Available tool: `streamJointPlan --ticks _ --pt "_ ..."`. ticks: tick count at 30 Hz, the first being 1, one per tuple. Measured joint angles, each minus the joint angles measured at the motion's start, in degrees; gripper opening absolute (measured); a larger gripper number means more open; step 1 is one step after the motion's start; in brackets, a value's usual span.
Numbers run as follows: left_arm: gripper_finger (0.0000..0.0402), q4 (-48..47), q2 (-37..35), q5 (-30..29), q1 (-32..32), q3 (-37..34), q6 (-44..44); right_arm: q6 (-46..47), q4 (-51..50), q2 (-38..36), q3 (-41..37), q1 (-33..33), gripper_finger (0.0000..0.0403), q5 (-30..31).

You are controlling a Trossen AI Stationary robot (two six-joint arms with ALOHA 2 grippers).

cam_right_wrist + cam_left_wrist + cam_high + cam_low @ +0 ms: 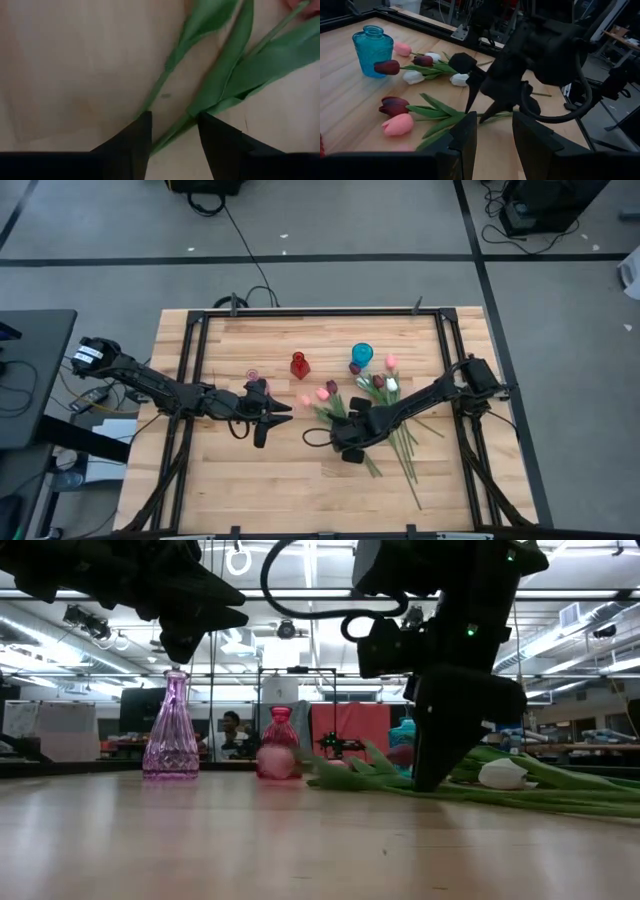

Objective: Sort flowers into vase by color
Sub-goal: Put the middle pink tulip into the red vase

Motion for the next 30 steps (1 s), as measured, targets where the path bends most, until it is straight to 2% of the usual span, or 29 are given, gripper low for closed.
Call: streamJointPlan --ticks 11,19,30 --pt "0.0131 -0.2 0.0 0.0 0.0 0.0 -0.1 1.1 -1.5 -0.2 -0.1 -0.9 0.0012 -0.4" --pt "0.0131 -0.3 0.0 0.3 0.0 0.0 -1.5 3.2 -4.4 -4.2 -0.2 -2.2 0.0012 -2.1" --pt "0.0131 -0.4 0.0 0.6 0.0 0.0 -1.8 2.7 -2.9 -15.5 -0.2 -3.2 0.0009 1.3"
